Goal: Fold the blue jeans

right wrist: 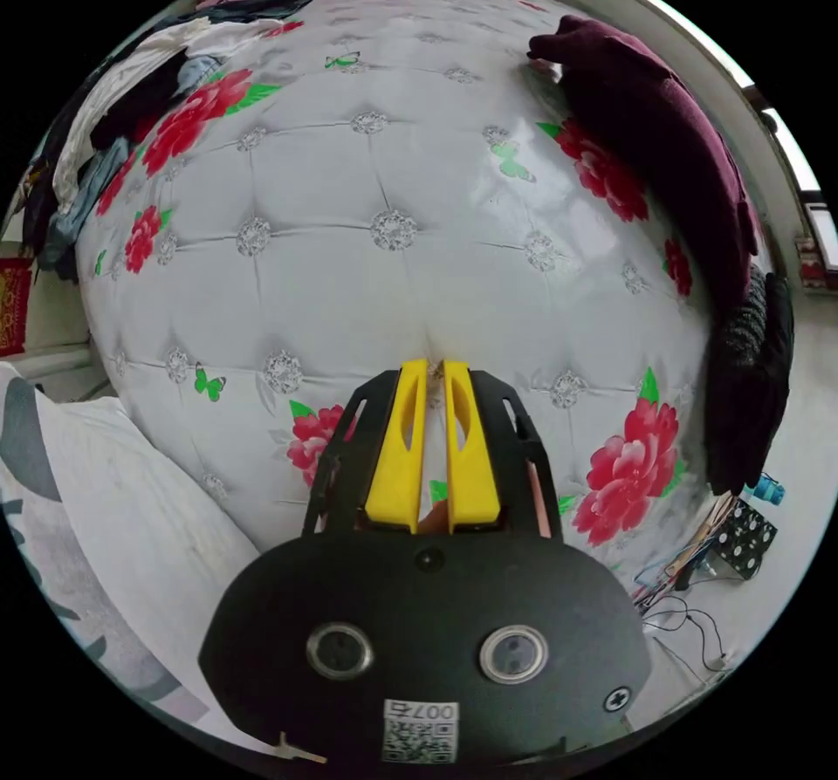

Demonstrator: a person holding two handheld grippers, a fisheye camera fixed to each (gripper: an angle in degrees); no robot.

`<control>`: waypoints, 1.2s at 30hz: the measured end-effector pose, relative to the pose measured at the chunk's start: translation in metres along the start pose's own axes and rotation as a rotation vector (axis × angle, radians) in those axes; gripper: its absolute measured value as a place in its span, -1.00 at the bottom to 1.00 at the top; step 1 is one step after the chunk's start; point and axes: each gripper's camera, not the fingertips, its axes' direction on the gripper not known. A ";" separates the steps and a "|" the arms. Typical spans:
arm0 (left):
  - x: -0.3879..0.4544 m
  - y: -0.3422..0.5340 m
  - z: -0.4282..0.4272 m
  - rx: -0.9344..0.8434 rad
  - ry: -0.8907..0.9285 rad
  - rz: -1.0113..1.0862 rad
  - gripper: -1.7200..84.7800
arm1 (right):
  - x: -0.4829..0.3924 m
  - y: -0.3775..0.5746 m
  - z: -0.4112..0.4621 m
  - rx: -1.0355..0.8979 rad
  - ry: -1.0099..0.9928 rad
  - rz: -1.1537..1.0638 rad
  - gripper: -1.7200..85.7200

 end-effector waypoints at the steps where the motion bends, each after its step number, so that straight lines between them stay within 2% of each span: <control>1: -0.007 0.005 -0.003 0.037 0.047 0.001 -0.97 | 0.000 0.000 -0.001 0.000 -0.003 0.008 -0.94; 3: -0.024 0.013 -0.008 0.075 0.156 -0.021 -0.98 | 0.003 0.002 -0.007 0.004 -0.017 0.051 -0.94; 7: -0.067 0.038 -0.053 0.260 0.539 0.009 -0.98 | 0.004 0.007 -0.017 0.018 -0.014 0.088 -0.93; 11: -0.048 0.076 -0.135 0.421 0.912 0.354 -0.98 | 0.008 0.011 -0.030 0.012 -0.016 0.107 -0.93; 12: -0.040 0.084 -0.147 0.432 0.966 0.418 -0.98 | 0.013 0.012 -0.036 0.006 -0.050 0.115 -0.92; 14: 0.004 0.132 -0.199 0.463 1.127 0.727 -0.98 | 0.022 0.015 -0.051 0.036 -0.193 0.126 -0.91; 15: 0.017 0.148 -0.211 0.461 1.165 0.811 -0.98 | 0.028 0.019 -0.066 0.091 -0.279 0.153 -0.91; 17: 0.073 0.226 -0.241 0.366 1.344 1.135 -0.98 | 0.036 0.031 -0.098 0.224 -0.367 0.185 -0.90; 18: 0.086 0.249 -0.244 0.328 1.390 1.194 -0.98 | 0.041 0.042 -0.120 0.314 -0.415 0.194 -0.89; 20: 0.135 0.346 -0.238 0.089 1.584 1.350 -0.97 | 0.048 0.062 -0.153 0.439 -0.469 0.192 -0.88; 21: 0.145 0.372 -0.232 0.020 1.617 1.372 -0.97 | 0.053 0.078 -0.172 0.508 -0.488 0.188 -0.87; 23: 0.179 0.471 -0.194 -0.278 1.608 1.374 -0.94 | 0.065 0.108 -0.192 0.582 -0.483 0.217 -0.86; 26: 0.182 0.551 -0.149 -0.495 1.446 1.328 -0.89 | 0.096 0.165 -0.197 0.564 -0.435 0.343 -0.85; 27: 0.178 0.558 -0.144 -0.499 1.413 1.335 -0.88 | 0.110 0.194 -0.193 0.539 -0.391 0.420 -0.84; 30: 0.161 0.558 -0.133 -0.392 1.139 1.407 -0.86 | 0.138 0.265 -0.186 0.494 -0.337 0.577 -0.83; 32: 0.146 0.535 -0.116 -0.325 1.002 1.346 -0.84 | 0.144 0.298 -0.185 0.490 -0.336 0.628 -0.81; 36: 0.137 0.507 -0.078 -0.368 0.923 1.176 -0.81 | 0.125 0.313 -0.193 0.514 -0.391 0.565 -0.75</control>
